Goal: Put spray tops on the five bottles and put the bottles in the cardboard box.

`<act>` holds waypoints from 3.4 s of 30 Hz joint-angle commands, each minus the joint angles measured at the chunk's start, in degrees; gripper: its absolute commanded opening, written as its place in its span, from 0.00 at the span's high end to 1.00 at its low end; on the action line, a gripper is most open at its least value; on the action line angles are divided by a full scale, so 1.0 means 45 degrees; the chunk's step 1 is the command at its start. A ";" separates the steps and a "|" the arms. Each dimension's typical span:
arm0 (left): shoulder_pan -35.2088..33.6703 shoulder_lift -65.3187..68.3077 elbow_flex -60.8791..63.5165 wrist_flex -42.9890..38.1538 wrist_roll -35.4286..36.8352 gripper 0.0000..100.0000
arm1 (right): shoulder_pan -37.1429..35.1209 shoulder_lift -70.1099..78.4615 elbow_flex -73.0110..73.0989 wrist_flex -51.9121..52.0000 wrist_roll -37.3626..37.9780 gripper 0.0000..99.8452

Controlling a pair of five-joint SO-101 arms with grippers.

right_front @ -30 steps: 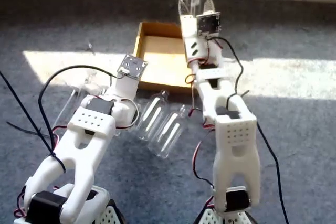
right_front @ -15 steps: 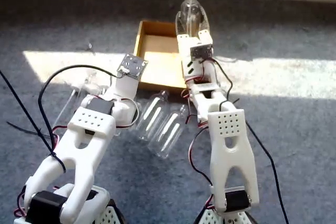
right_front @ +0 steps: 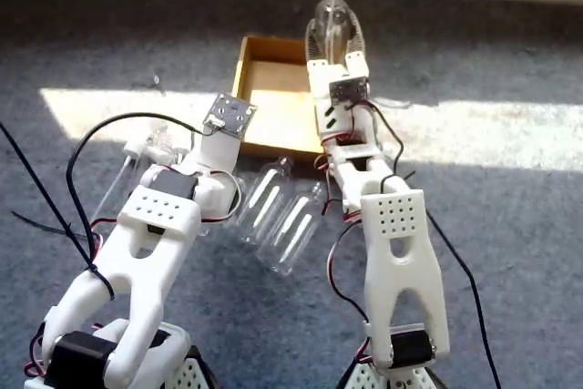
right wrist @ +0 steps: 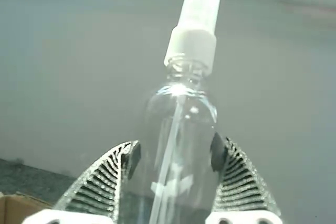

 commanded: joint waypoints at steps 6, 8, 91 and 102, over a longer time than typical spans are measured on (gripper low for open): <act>0.0283 -0.0049 -0.0049 -0.0176 -0.0078 0.85 | -0.0049 -0.0088 -0.0518 -0.0244 0.0117 0.88; 0.0283 -0.0049 -0.0049 -0.0176 -0.0078 0.85 | -0.0029 -0.0088 -0.0518 -0.0244 0.0117 0.88; -0.1944 -0.6574 0.2354 0.0488 -0.0371 0.76 | 0.4073 -2.7497 2.5895 0.3643 -0.1739 1.00; -0.1866 -0.6457 0.2393 0.0469 -0.0352 0.76 | 0.5519 -1.7709 1.8569 0.0830 -0.1543 1.00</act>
